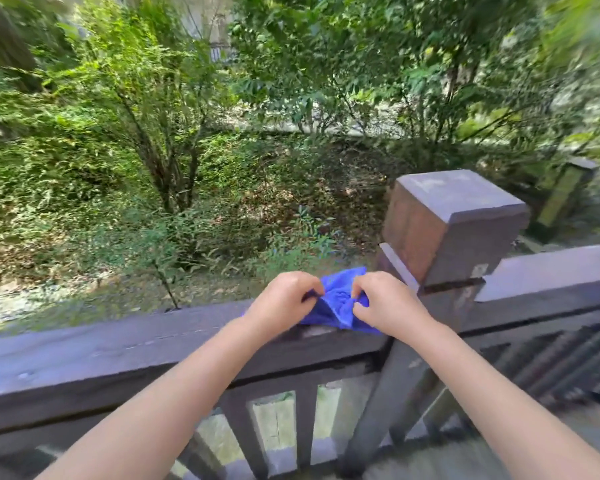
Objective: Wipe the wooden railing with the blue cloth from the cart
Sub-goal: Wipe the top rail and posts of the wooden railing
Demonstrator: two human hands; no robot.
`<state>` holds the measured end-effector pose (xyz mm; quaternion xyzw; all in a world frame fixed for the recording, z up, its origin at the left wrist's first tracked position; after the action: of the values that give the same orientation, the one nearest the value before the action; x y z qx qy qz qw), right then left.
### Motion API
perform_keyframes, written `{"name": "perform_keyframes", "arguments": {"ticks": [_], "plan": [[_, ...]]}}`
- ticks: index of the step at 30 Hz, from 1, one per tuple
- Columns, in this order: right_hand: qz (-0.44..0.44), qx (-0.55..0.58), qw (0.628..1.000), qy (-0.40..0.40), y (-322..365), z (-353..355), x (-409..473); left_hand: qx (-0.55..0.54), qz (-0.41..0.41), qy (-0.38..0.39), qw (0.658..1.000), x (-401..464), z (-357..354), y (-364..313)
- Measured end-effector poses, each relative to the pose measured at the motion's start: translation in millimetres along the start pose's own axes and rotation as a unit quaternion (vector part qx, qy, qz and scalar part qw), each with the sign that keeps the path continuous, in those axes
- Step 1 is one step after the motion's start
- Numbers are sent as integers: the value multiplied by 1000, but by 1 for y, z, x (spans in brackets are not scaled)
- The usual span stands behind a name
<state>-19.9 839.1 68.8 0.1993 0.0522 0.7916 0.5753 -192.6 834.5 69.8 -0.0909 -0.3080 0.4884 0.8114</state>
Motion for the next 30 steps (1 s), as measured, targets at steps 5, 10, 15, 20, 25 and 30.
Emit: {"name": "perform_keyframes", "arguments": {"ticks": [5, 10, 15, 20, 25, 30], "plan": [[-10, 16, 999, 26, 1, 5, -5, -48, 27, 26, 998, 0, 8, 7], [-26, -29, 998, 51, 7, 8, -9, -61, 48, 70, 995, -4, 13, 11], [46, -24, 991, -122, 16, -9, 4, -2, 61, -65, 996, -3, -14, -1], [-2, -78, 997, -23, -2, -55, -1, 176, 64, 54, 981, -9, -59, 1], [-19, -79, 995, -57, 9, -62, 0, 172, 43, -2, 984, -15, -57, 7], [15, -28, 999, -22, 81, -89, 12, 215, 101, 7, 971, -56, -16, 57]]}}
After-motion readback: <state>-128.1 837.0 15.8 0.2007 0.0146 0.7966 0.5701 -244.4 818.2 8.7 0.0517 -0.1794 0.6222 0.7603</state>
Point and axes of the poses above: each hand's wrist, its own x-axis towards the middle knuckle, its own z-axis out of the back of the hand, y = z × x, the point moved 2 cm from there along x, towards the middle knuckle, and after that the axes turned 9 degrees about -y, right-handed, at the moved point
